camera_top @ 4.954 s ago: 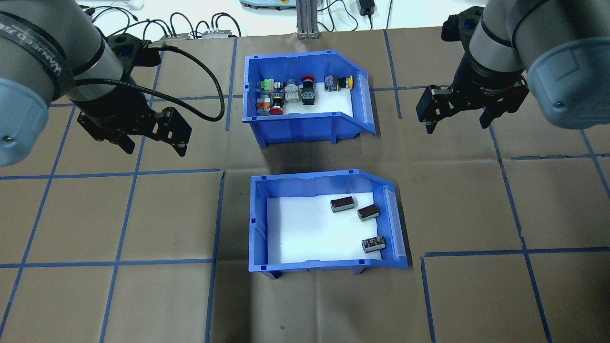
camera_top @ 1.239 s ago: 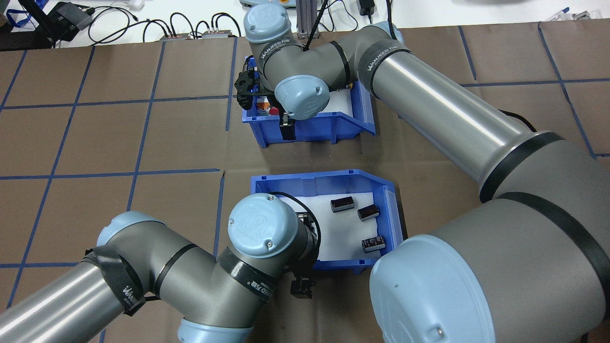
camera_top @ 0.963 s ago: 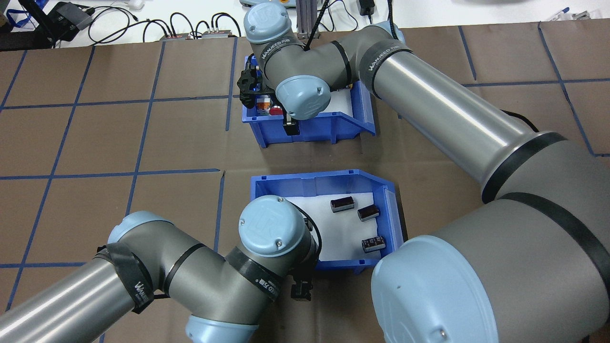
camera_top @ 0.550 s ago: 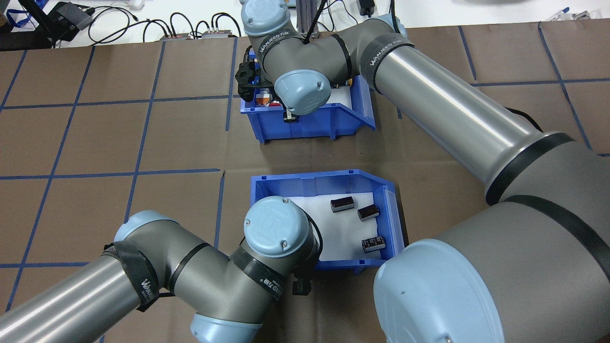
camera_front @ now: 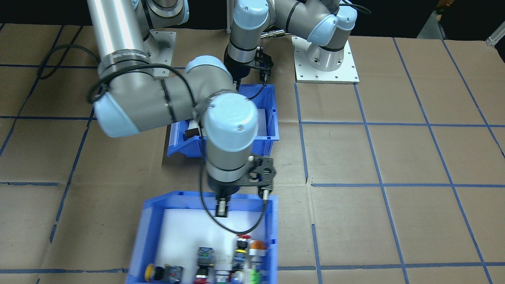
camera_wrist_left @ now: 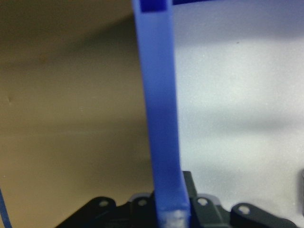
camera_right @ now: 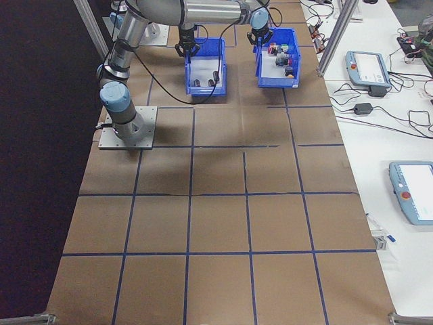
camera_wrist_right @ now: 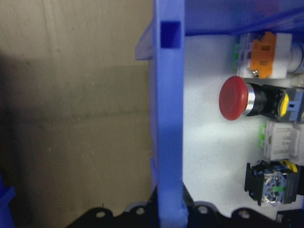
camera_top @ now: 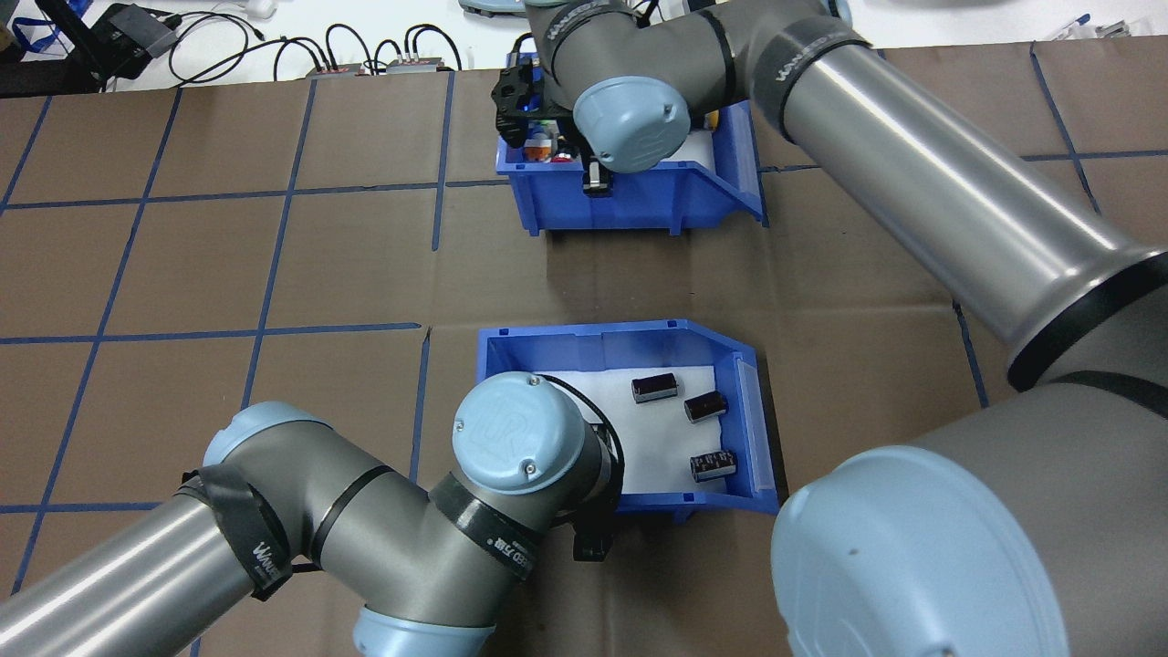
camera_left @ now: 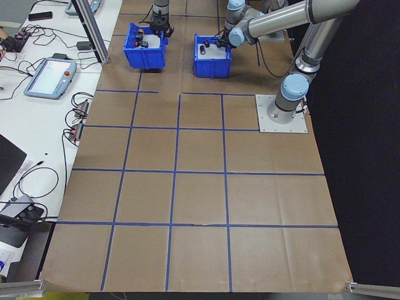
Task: Place battery box in front
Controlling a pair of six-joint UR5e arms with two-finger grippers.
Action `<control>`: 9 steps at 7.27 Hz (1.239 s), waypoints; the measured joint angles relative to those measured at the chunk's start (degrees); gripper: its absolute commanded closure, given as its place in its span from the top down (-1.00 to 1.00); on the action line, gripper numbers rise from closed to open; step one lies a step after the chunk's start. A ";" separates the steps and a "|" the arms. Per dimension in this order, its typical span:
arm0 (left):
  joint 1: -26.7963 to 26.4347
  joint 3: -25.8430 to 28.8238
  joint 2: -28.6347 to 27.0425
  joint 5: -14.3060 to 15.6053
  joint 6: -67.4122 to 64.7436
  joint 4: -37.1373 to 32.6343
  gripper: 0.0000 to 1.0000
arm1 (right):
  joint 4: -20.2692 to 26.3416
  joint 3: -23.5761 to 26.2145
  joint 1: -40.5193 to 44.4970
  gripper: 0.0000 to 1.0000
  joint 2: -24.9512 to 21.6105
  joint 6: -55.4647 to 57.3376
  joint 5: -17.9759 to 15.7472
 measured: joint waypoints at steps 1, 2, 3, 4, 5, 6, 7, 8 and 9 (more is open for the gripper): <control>1.30 -0.08 2.25 1.82 1.58 -0.76 -1.00 | 1.12 0.44 -3.04 -0.88 -0.82 -1.42 -0.06; 4.19 -0.07 4.35 2.88 4.59 -2.05 -1.00 | 1.65 0.80 -5.70 -0.88 -1.18 -3.34 -0.53; 8.70 0.04 5.72 3.13 8.81 -3.20 -1.00 | 1.85 1.03 -7.95 -0.88 -1.45 -5.45 -1.44; 14.05 0.57 6.04 3.00 14.17 -3.75 -1.00 | 1.93 1.53 -10.29 -0.88 -2.07 -8.59 -2.15; 19.40 2.21 5.31 2.77 19.90 -4.21 -1.00 | 1.92 3.13 -13.12 -0.88 -3.51 -13.24 -2.33; 23.60 5.56 3.35 2.27 24.50 -5.17 -1.00 | 1.63 6.25 -16.40 -0.88 -6.08 -18.81 -2.19; 25.49 9.85 0.40 1.70 26.94 -6.12 -1.00 | 1.16 9.95 -19.78 -0.88 -9.16 -24.47 -2.03; 25.89 15.03 -3.90 1.13 27.93 -6.55 -1.00 | 0.92 13.73 -23.26 -0.88 -12.47 -30.20 -1.93; 25.41 19.77 -8.21 0.03 27.96 -6.68 -1.00 | 0.81 17.37 -26.29 -0.88 -15.53 -34.72 -1.87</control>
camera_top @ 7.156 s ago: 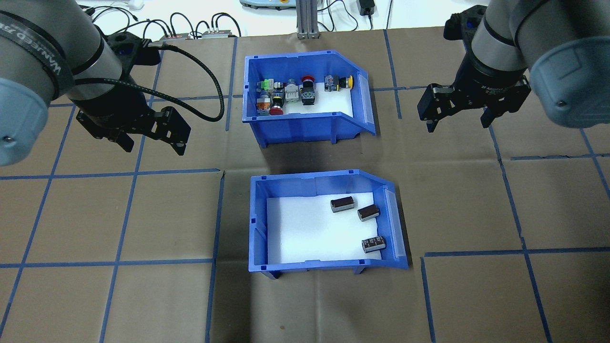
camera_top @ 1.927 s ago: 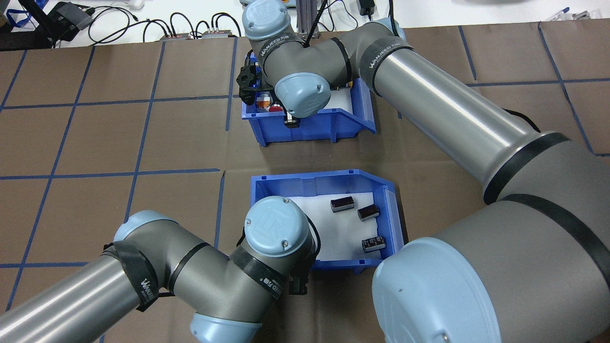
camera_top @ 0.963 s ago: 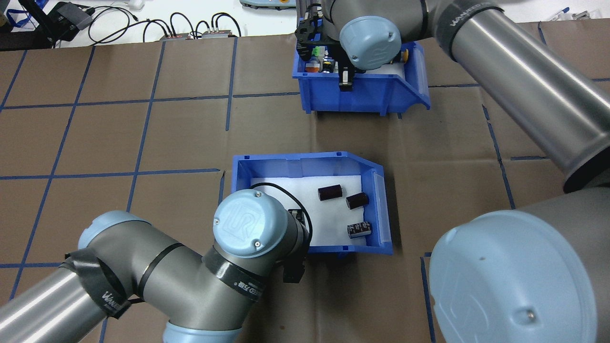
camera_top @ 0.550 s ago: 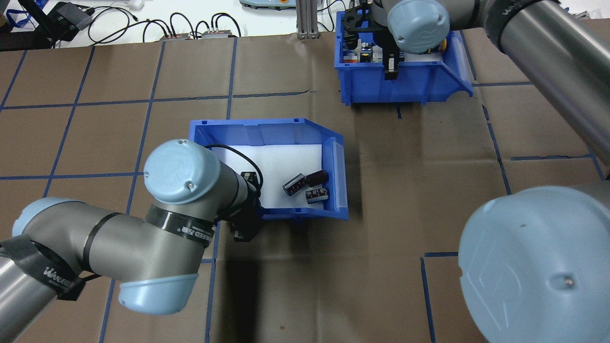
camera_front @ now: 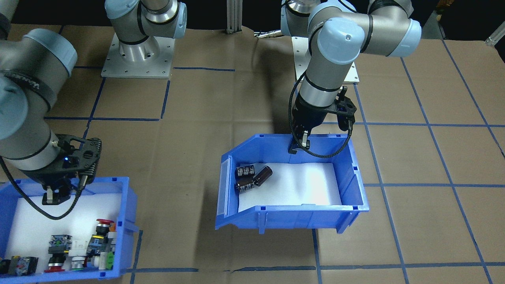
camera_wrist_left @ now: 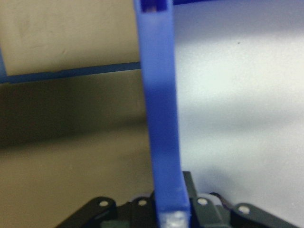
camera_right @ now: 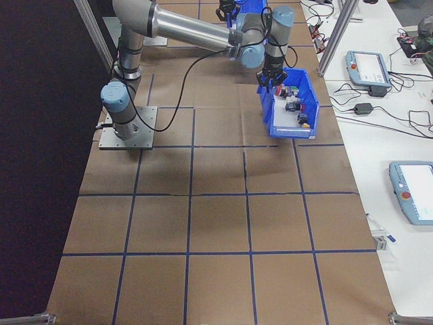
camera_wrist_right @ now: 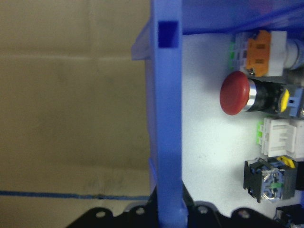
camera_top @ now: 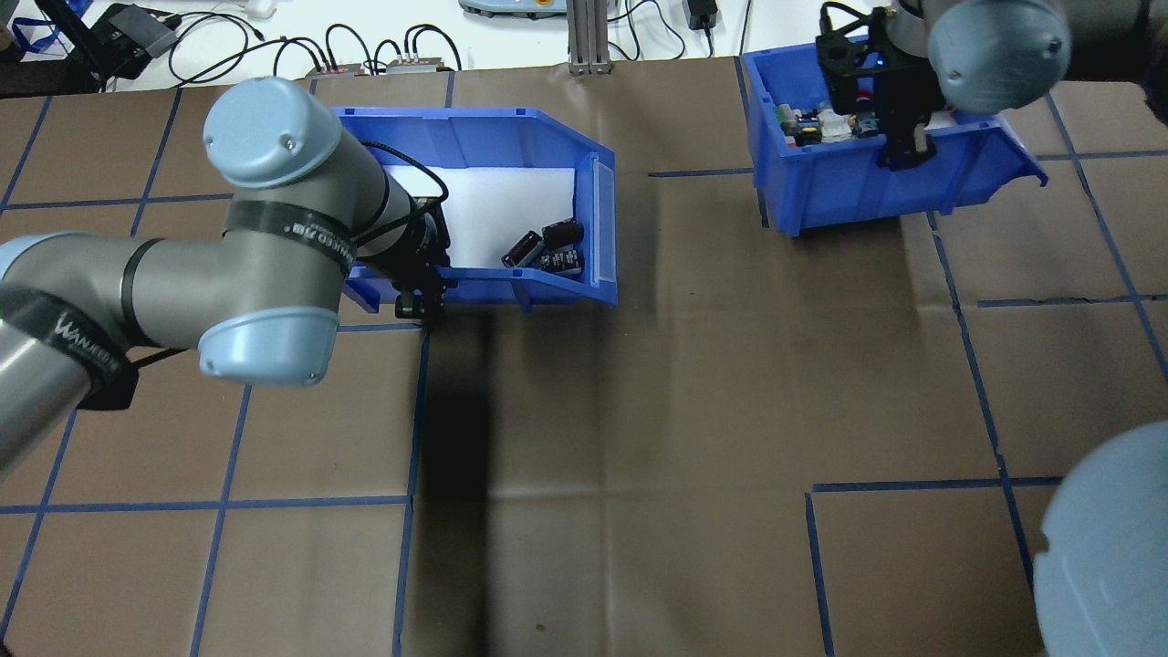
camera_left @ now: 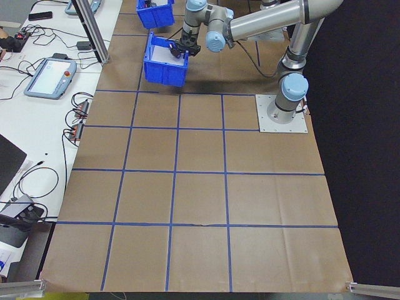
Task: Place battery box in front
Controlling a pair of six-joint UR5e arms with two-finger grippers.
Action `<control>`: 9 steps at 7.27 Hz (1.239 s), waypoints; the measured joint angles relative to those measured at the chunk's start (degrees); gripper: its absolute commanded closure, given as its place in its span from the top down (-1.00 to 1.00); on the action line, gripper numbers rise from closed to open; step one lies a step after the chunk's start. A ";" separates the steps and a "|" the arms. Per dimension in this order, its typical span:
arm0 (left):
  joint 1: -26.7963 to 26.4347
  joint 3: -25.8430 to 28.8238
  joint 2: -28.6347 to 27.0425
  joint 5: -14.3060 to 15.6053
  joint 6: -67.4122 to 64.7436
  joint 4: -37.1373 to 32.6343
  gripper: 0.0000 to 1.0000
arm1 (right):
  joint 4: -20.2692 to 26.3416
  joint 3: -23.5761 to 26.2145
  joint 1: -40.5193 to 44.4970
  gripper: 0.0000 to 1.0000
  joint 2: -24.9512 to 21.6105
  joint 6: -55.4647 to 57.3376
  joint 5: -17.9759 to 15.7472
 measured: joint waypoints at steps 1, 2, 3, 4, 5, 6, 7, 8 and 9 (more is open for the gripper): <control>-0.98 4.26 -3.84 -1.34 -0.49 -0.07 -1.00 | -0.05 3.95 -2.37 -0.88 -3.04 -2.97 0.07; -2.34 7.97 -7.22 -1.96 -1.58 -0.12 -1.00 | -0.07 8.41 -3.92 -0.88 -6.27 -4.73 0.13; -3.68 10.95 -10.29 -2.23 -3.49 -0.14 -1.00 | -0.34 12.52 -4.73 -0.88 -9.12 -5.45 0.16; -5.08 13.89 -13.52 -2.33 -5.82 -0.17 -1.00 | -1.17 16.22 -5.09 -0.88 -11.60 -5.70 0.17; -6.53 16.35 -16.38 -2.30 -8.38 -0.21 -1.00 | -2.31 19.19 -5.24 -0.88 -13.47 -5.71 0.16; -7.88 18.10 -18.81 -2.19 -10.75 -0.24 -1.00 | -3.39 21.45 -5.36 -0.88 -14.84 -5.65 0.12; -8.76 19.43 -20.62 -2.11 -12.00 -0.25 -0.91 | -3.92 23.02 -5.61 -0.88 -15.76 -5.59 0.11; -9.26 20.52 -21.95 -2.23 -12.51 -0.27 -0.10 | -4.10 24.03 -5.97 -0.88 -16.35 -5.54 0.11; -9.61 21.32 -22.98 -2.53 -12.69 -0.77 0.90 | -4.13 25.03 -6.20 -0.88 -16.98 -5.52 0.38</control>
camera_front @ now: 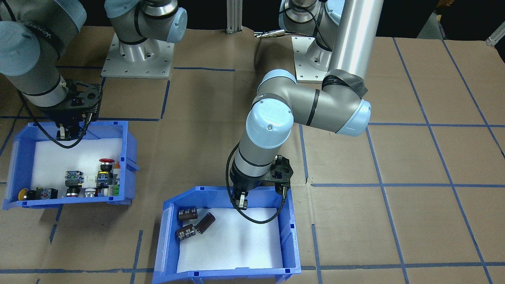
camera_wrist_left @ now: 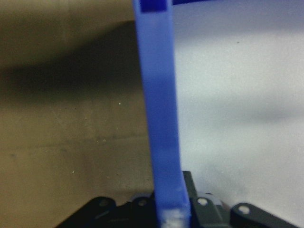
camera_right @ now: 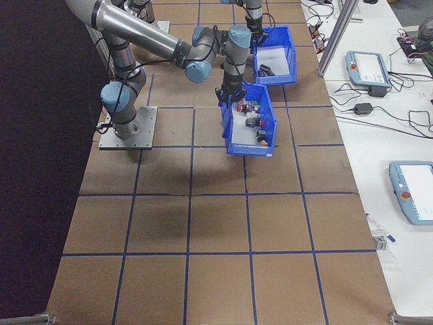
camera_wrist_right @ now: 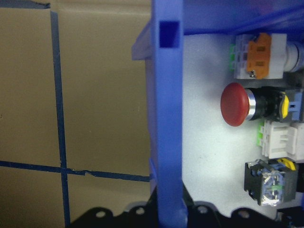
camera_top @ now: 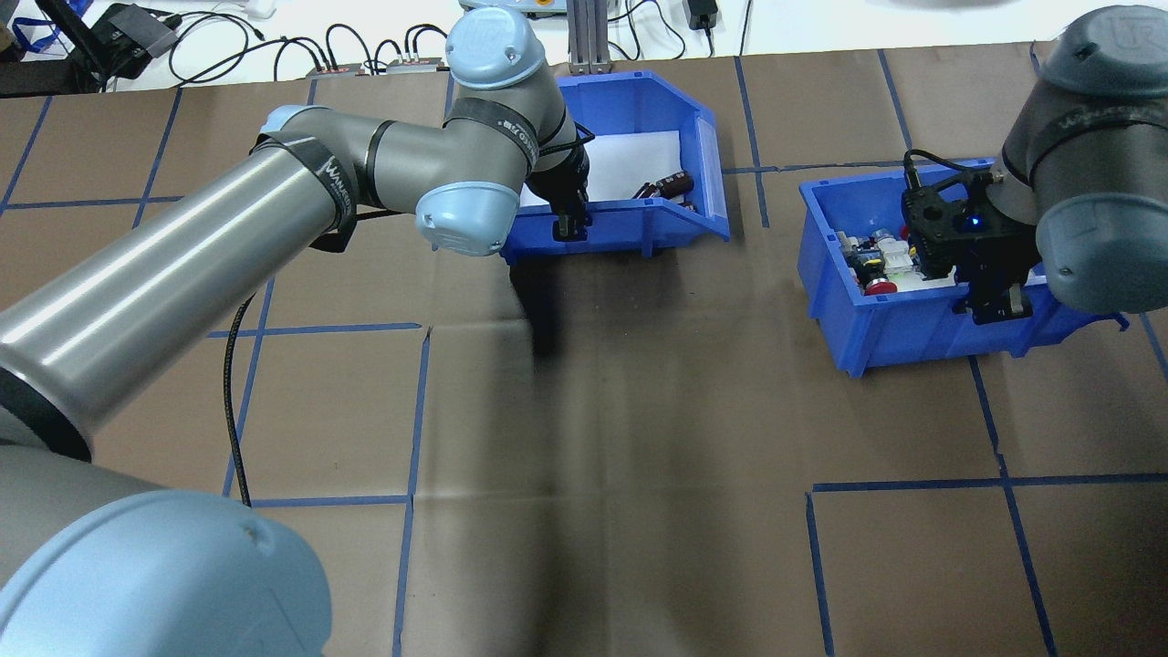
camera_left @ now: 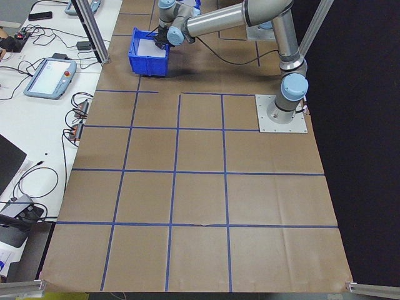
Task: Place battery box in front
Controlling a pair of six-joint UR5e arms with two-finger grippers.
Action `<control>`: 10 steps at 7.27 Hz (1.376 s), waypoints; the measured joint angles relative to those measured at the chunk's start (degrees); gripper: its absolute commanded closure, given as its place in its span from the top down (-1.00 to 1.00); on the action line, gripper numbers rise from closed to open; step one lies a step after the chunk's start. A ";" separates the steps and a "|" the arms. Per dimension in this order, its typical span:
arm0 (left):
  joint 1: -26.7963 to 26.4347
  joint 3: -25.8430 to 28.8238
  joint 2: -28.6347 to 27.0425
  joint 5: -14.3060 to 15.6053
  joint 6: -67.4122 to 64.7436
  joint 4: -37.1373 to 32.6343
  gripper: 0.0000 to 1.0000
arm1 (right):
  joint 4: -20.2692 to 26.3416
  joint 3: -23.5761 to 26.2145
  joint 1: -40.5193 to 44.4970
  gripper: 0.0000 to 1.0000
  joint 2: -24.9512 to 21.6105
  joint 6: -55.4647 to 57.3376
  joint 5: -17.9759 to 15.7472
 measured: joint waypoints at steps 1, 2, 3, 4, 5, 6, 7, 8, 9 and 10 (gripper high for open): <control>-0.10 0.48 -0.38 -0.17 -0.06 -2.57 0.99 | -0.02 1.33 -0.03 -0.88 -0.92 0.03 0.62; -0.06 0.85 -0.11 -0.19 -0.06 -6.92 0.98 | -0.06 3.13 0.05 -0.88 -2.42 0.13 1.22; 0.12 1.55 1.07 -0.25 0.19 -10.94 0.98 | -0.08 5.29 0.11 -0.88 -4.48 0.32 1.56; 0.82 3.00 3.66 -0.21 1.12 -16.59 0.98 | -0.06 7.86 0.30 -0.88 -7.20 0.97 1.77; 2.56 4.86 6.85 0.26 4.69 -23.76 0.98 | -0.05 10.28 0.83 -0.88 -9.94 2.17 2.13; 4.66 6.45 9.51 2.19 11.51 -28.64 0.98 | -0.07 12.13 2.04 -0.88 -12.25 3.53 2.59; 6.29 7.37 11.80 5.91 20.58 -30.82 0.98 | -0.08 13.23 4.28 -0.88 -14.00 5.51 2.82; 7.69 7.59 13.87 9.17 31.01 -31.71 0.98 | -0.16 13.80 8.04 -0.88 -15.04 9.04 2.89; 9.23 7.43 16.12 11.04 44.67 -32.34 0.98 | -1.00 14.03 13.42 -0.88 -15.33 14.34 2.90; 10.70 7.04 18.77 11.76 59.52 -33.04 0.98 | -2.35 14.17 19.15 -0.88 -15.23 20.20 2.87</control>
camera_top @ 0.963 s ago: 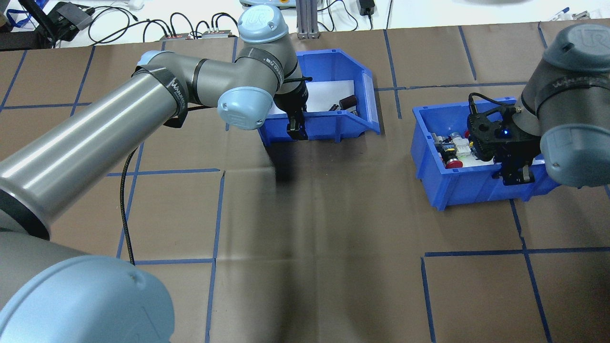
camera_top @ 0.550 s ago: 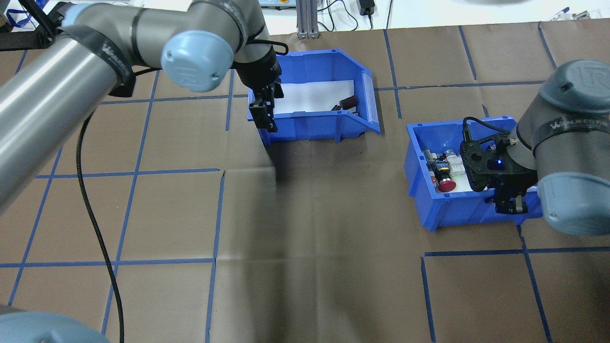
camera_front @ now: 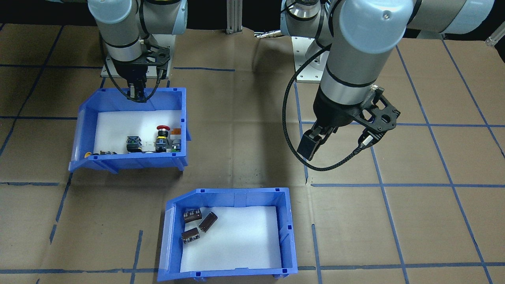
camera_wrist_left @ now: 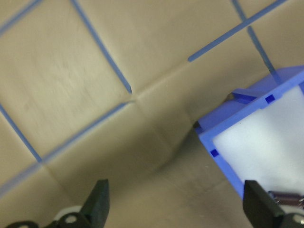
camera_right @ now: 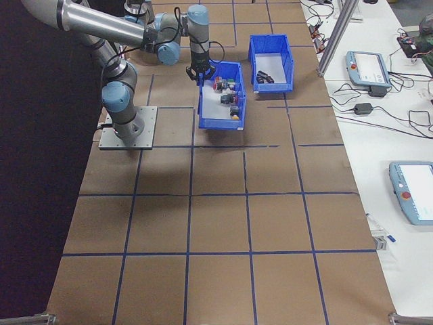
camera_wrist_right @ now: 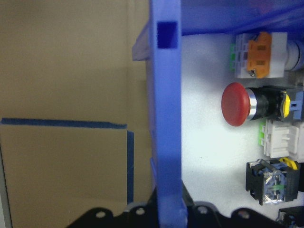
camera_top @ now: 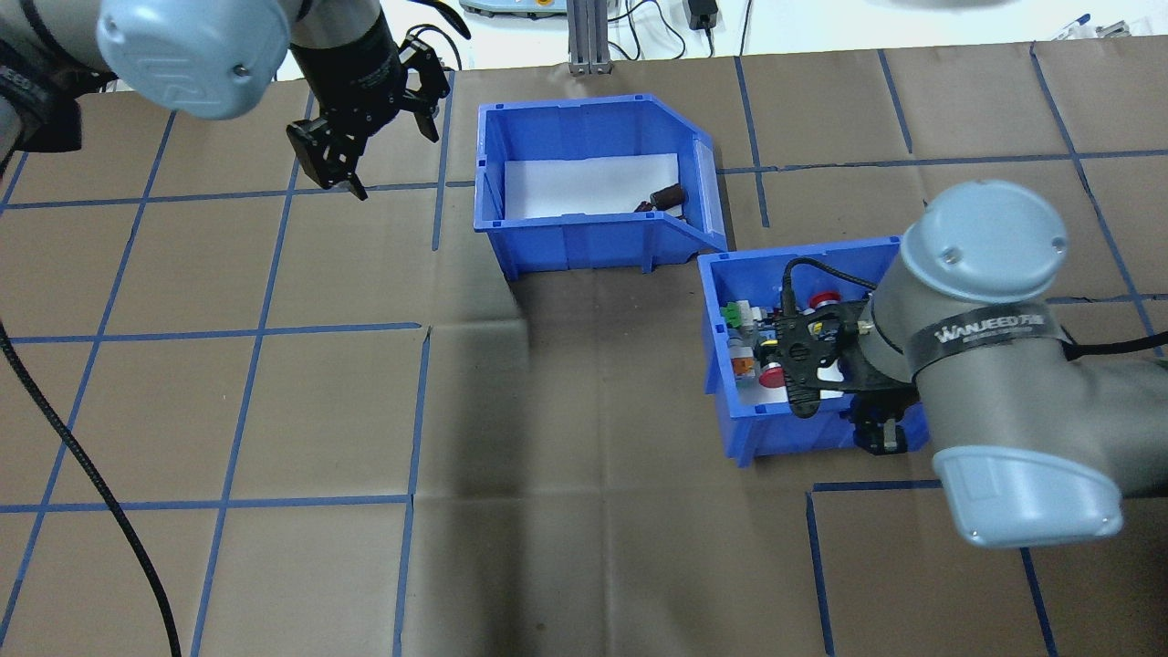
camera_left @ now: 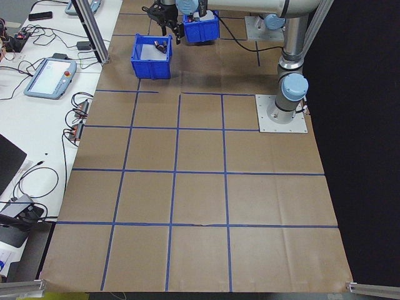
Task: Place battery box in front
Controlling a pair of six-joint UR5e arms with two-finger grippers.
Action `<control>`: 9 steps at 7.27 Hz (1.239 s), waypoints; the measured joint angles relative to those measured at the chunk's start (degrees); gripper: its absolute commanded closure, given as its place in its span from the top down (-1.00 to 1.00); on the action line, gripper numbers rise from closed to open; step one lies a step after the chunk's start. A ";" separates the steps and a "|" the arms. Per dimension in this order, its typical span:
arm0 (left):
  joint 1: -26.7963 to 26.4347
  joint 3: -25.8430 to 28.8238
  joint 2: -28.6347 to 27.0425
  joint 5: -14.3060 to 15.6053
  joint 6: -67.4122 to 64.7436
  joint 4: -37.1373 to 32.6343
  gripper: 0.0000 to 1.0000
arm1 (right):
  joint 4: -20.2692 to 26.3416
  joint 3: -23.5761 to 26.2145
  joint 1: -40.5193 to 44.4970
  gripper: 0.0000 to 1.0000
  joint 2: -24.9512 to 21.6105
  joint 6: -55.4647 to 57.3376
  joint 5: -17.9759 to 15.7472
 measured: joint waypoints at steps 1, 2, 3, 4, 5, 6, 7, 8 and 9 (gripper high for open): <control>1.77 -0.81 2.59 0.17 15.25 -0.38 0.98 | -0.93 0.05 5.32 -0.88 0.15 5.63 -0.03; 3.28 -2.19 4.68 0.09 30.04 -0.50 0.98 | -2.26 0.07 10.05 -0.88 0.68 11.01 -0.01; 3.92 -4.41 7.45 -0.08 41.25 -0.80 0.98 | -5.16 0.04 14.84 -0.88 2.32 16.67 0.00; 4.34 -7.54 11.15 -0.25 47.11 -0.75 0.98 | -9.82 -0.05 20.11 -0.88 5.34 22.16 -0.19; 4.69 -10.89 14.92 -0.35 49.77 -0.45 0.98 | -14.30 -0.12 24.73 -0.87 8.80 26.34 -0.87; 4.82 -13.24 17.34 -0.41 50.96 -0.21 0.98 | -17.33 -0.14 27.59 -0.88 11.60 29.09 -1.88; 4.86 -14.43 18.40 -0.42 51.82 -0.09 0.98 | -18.88 -0.07 28.78 -0.87 13.11 30.27 -2.56; 4.90 -15.31 19.00 -0.37 53.20 0.00 0.98 | -19.45 0.02 29.18 -0.86 13.75 30.67 -2.87; 4.91 -16.49 19.37 -0.28 54.65 0.17 0.98 | -19.58 0.05 29.23 -0.82 14.00 30.84 -3.05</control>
